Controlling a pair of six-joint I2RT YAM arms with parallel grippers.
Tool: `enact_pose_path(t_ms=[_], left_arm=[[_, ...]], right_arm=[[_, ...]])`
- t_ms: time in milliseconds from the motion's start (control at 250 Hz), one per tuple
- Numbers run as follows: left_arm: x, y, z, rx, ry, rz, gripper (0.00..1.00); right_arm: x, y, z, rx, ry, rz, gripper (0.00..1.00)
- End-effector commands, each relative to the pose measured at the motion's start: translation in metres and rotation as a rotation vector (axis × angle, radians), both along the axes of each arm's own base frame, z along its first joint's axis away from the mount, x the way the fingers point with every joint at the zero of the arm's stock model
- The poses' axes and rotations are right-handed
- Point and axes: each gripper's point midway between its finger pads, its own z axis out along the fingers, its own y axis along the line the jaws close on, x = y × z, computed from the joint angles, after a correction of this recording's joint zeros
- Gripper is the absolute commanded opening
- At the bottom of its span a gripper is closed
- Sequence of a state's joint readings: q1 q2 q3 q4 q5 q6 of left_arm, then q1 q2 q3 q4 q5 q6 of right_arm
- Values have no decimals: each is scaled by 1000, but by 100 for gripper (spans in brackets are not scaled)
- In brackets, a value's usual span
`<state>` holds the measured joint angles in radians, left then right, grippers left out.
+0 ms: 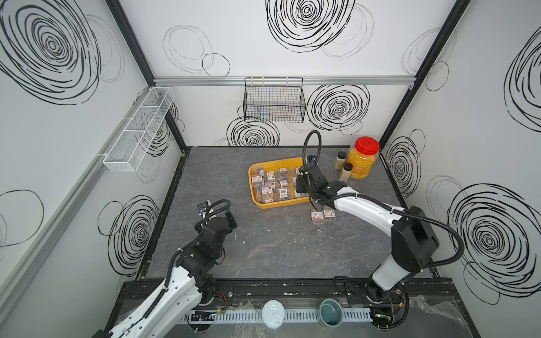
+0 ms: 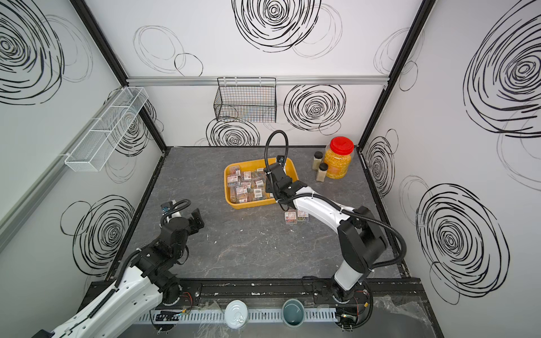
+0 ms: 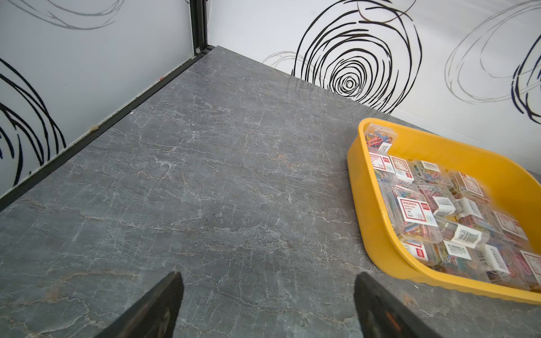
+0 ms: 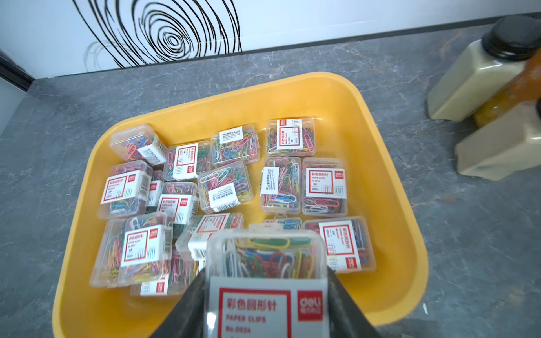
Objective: Take the paper clips out of the storage box
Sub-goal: Pick up the boxed paper clips from the storage box, then place the boxed paper clips at the center of the board.
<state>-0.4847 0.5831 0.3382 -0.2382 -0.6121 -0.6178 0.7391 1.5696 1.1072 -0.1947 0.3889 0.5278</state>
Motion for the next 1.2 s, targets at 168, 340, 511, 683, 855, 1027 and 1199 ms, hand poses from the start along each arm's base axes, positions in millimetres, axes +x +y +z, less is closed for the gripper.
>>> enact_pose_path(t_ms=[168,340,511,683,855,1027,1199], left_arm=[[1,1,4,3,-19,16,94],[0,1,5,6,-23,20,94],[-1,1,7,6,-29,20,95],[-1,-1,7,8,-30,12,95],[-1,-1,7,10,-28,14,95],[0,-2,6,12,-24,12,95],[-1,-2,7,14,-27,11,94]], right_arm=[[-76,-16,-8,55,-74,-15,31],[-111,-19,-22,55,-75,-21,31],[-133,-10,-42,43,-47,-1,32],[-140,8,-67,15,-7,39,32],[-142,25,-90,-4,48,85,32],[-143,35,-107,7,79,116,33],[-141,45,-129,30,140,152,31]])
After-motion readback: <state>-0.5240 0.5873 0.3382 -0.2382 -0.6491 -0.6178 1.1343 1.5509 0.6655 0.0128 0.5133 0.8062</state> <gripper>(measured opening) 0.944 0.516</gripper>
